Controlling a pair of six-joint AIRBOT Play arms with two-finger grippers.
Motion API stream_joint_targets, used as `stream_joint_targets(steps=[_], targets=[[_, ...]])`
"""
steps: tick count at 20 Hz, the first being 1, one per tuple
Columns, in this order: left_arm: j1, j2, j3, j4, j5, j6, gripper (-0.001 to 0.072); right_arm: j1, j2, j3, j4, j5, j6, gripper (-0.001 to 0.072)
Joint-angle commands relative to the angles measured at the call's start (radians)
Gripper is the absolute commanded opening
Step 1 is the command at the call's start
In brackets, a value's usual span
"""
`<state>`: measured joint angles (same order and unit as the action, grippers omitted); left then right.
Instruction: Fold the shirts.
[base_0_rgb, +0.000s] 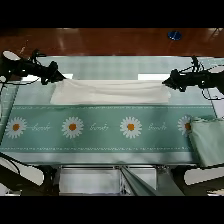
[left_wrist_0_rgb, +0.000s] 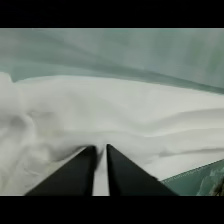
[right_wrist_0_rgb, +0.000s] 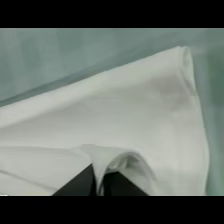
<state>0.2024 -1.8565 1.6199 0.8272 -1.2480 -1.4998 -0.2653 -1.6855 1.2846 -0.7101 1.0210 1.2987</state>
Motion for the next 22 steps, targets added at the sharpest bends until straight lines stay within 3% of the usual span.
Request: stream_joint_targets(steps=[1,4,8,14,17,18,19,20,21,22], targets=[[-0.007,-0.072,0.072,0.003,-0.027,-0.005,0.0502,-0.006,-0.048,0.034,-0.006,-0.049,0.008,0.0413],[0.059,-0.049,0.125,0.069,-0.119,0.018,0.0506,-0.085,-0.019,0.056,-0.083,0.013,0.056,0.0412],[0.129,0.076,0.121,0.082,-0.113,0.031,0.0506,-0.140,-0.007,0.034,-0.225,0.061,0.145,0.0412],[0.009,0.295,-0.021,0.081,0.137,0.097,0.0506,-0.072,-0.115,0.022,-0.051,0.076,0.088,0.0412],[-0.080,0.311,-0.033,0.078,0.156,0.101,0.0506,0.004,-0.154,0.022,-0.013,0.073,0.064,0.0403],[-0.113,0.303,-0.033,0.078,0.157,0.101,0.0506,0.028,-0.156,0.023,-0.003,0.066,0.050,0.0347],[-0.143,0.294,-0.033,0.078,0.157,0.101,0.0506,0.047,-0.154,0.026,0.008,0.060,0.039,0.0236],[-0.174,0.283,-0.033,0.078,0.156,0.101,0.0505,0.060,-0.153,0.035,0.029,0.071,0.018,0.0061],[-0.200,0.274,-0.033,0.078,0.156,0.101,0.0502,0.064,-0.143,0.048,0.037,0.098,0.004,0.0015],[-0.230,0.266,-0.033,0.078,0.155,0.101,0.0416,0.069,-0.114,0.050,0.028,0.115,0.003,0.0015]])
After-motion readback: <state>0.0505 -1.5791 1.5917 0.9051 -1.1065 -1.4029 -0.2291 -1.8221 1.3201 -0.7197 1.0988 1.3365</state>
